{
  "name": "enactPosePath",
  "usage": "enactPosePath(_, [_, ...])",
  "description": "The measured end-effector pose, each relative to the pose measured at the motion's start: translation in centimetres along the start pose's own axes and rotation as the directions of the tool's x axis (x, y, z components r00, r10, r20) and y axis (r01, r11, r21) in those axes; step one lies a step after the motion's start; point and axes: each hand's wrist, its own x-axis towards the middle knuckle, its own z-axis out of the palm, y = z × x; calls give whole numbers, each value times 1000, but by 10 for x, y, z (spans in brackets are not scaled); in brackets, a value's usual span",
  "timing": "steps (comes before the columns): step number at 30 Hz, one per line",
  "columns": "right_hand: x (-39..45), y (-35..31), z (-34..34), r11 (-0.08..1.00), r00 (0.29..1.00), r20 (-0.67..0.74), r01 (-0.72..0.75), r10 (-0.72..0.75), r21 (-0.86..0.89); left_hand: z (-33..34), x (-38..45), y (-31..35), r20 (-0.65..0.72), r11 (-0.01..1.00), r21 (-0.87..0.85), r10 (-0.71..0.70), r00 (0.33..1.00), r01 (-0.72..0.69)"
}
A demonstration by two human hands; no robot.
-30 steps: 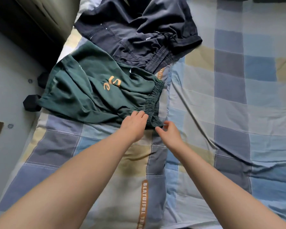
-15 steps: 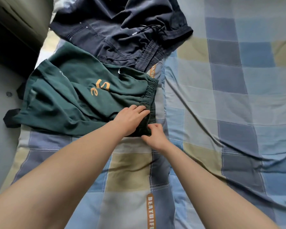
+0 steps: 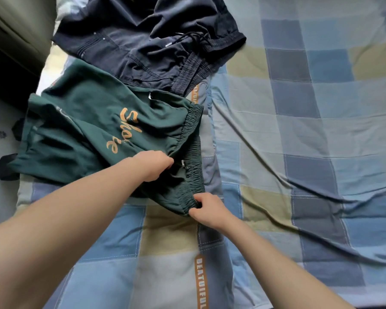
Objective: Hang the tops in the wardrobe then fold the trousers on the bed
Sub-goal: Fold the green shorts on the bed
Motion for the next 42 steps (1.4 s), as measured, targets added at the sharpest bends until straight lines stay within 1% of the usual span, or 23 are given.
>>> enactPosePath(2, [-8, 5, -4, 993, 998, 24, -56, 53, 103, 4, -9, 0, 7, 1000, 26, -5, 1000, 5])
enactPosePath(3, [-10, 5, -7, 990, 997, 32, -74, 70, 121, 6, -11, 2, -2, 1000, 28, -10, 1000, 10])
enactPosePath(5, [-15, 1, -9, 997, 998, 12, -58, 57, 41, 5, -22, 10, -60, 999, 33, 13, 998, -11])
enactPosePath(6, [-18, -1, -11, 999, 1000, -4, -27, 27, -40, 4, -28, 16, -129, 998, 53, 50, 990, -43])
enactPosePath(7, [-25, -6, -14, 992, 1000, -14, 7, -8, -127, 0, -37, 20, -254, 991, 94, 113, 961, -91])
enactPosePath(8, [-32, -10, -18, 979, 999, -24, 41, -46, -198, -4, -46, 23, -378, 982, 135, 174, 910, -132])
enactPosePath(10, [-53, -17, -32, 957, 993, -27, 102, -114, -273, -14, -70, 24, -497, 976, 153, 214, 841, -157])
enactPosePath(12, [-78, -25, -51, 947, 992, 19, 123, -123, -297, -23, -91, 23, -516, 968, 157, 248, 820, -194])
enactPosePath(15, [-131, -39, -81, 942, 993, 65, 112, -96, -317, -45, -134, 31, -508, 924, 203, 382, 772, -324])
enactPosePath(18, [-184, -54, -100, 907, 993, 100, 100, -64, -409, -63, -177, 42, -556, 873, 214, 477, 681, -437])
enactPosePath(21, [-236, -71, -117, 907, 997, 64, 64, -41, -416, -87, -220, 60, -598, 824, 241, 542, 590, -513])
enactPosePath(23, [-270, -81, -128, 874, 997, 32, 73, -65, -480, -109, -248, 77, -635, 810, 228, 545, 548, -540])
enactPosePath(25, [-300, -91, -138, 847, 995, 58, 96, -77, -522, -135, -274, 94, -679, 818, 114, 479, 557, -564])
enactPosePath(26, [-313, -99, -144, 860, 993, 67, 118, -98, -497, -149, -287, 102, -693, 829, 25, 417, 588, -559])
enactPosePath(27, [-330, -109, -148, 895, 989, 48, 150, -143, -421, -164, -300, 110, -703, 833, -50, 362, 612, -551])
enactPosePath(29, [-355, -128, -156, 968, 986, -15, 161, -167, -195, -191, -317, 122, -724, 812, -163, 287, 627, -560])
enactPosePath(32, [-382, -139, -181, 983, 971, -157, 184, -182, -6, -230, -336, 131, -781, 748, -245, 225, 583, -617])
enactPosePath(33, [-393, -139, -194, 979, 965, -180, 198, -189, 37, -241, -341, 133, -780, 744, -228, 247, 575, -628])
enactPosePath(35, [-410, -141, -222, 973, 967, -169, 209, -191, 94, -254, -346, 131, -724, 792, -138, 328, 606, -594])
enactPosePath(36, [-422, -143, -239, 973, 974, -136, 200, -184, 113, -258, -348, 134, -681, 819, -61, 383, 624, -570])
enactPosePath(38, [-446, -146, -270, 968, 975, -37, 221, -218, 121, -261, -347, 140, -581, 834, 75, 482, 655, -547])
enactPosePath(40, [-466, -146, -296, 959, 967, 30, 245, -251, 146, -263, -344, 147, -459, 843, 156, 523, 718, -515])
enactPosePath(42, [-484, -136, -324, 951, 960, 52, 265, -276, 158, -268, -338, 161, -357, 872, 177, 489, 796, -456])
